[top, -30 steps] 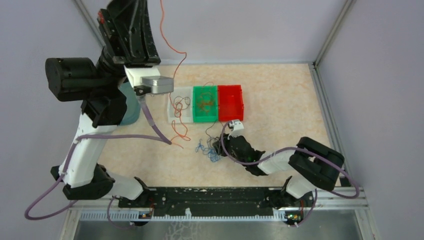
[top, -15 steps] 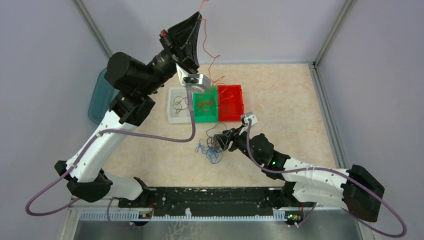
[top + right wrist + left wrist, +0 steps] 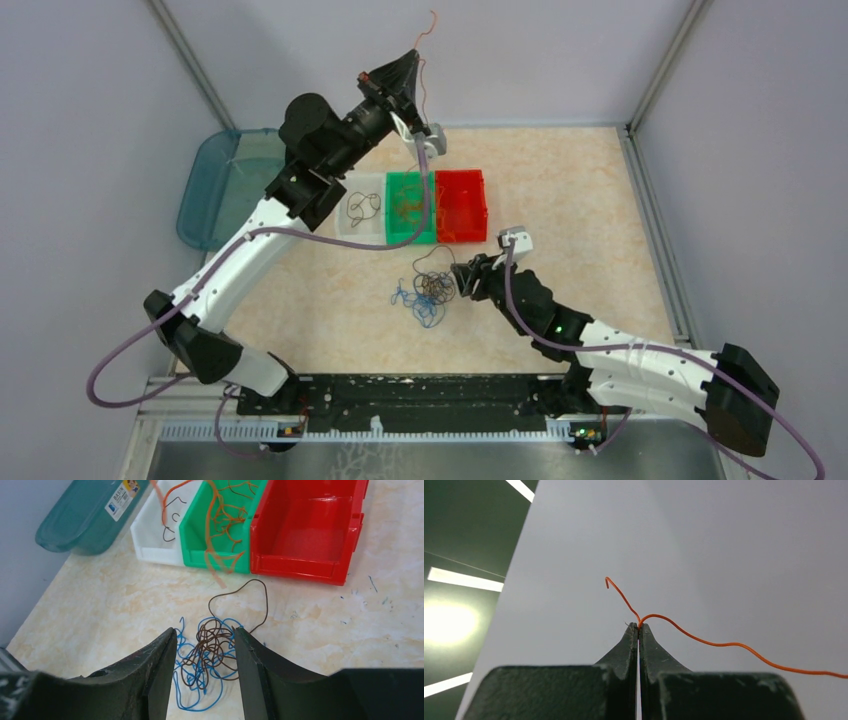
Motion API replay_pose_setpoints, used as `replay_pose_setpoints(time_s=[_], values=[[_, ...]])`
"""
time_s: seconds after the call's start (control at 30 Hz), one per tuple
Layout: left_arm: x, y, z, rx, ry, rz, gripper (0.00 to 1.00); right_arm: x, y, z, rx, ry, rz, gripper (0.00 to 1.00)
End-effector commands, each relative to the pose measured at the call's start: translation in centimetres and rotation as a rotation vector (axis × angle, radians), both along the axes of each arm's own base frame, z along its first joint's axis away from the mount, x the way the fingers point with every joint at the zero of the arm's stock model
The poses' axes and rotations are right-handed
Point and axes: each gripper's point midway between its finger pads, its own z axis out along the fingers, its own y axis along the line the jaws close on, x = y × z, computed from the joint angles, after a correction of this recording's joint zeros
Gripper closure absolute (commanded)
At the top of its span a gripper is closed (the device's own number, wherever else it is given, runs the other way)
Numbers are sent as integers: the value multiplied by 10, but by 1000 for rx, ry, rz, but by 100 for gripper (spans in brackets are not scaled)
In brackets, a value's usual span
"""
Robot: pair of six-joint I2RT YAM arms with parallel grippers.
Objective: Untangle the cables
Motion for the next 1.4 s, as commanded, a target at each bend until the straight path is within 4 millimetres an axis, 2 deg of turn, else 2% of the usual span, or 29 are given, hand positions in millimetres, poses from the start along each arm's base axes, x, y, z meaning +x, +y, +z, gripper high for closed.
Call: replay_pose_setpoints(time_s=[0.0, 0.13, 0.47, 0.63, 0.8, 0.9, 1.2, 1.37], values=[[30, 18, -6, -73, 41, 50, 100, 8, -6, 9, 9, -19, -53, 53], [54, 24, -23, -93, 102, 66, 100, 12, -12, 3, 5, -10, -80, 54], [93, 22, -69, -107, 229, 72, 100, 28, -27, -10, 22, 22, -132, 56], [119, 28, -95, -95, 286, 102, 100, 32, -30, -11, 22, 20, -144, 56], [132, 30, -124, -78, 365, 118, 100, 36, -30, -12, 24, 26, -146, 57], [134, 28, -150, -54, 452, 117, 100, 40, -32, -14, 22, 28, -155, 57], [130, 26, -261, 27, 876, 159, 100, 50, -37, -15, 28, 33, -172, 57], [123, 22, -293, 21, 1016, 150, 100, 56, -44, -16, 35, 43, -188, 57]])
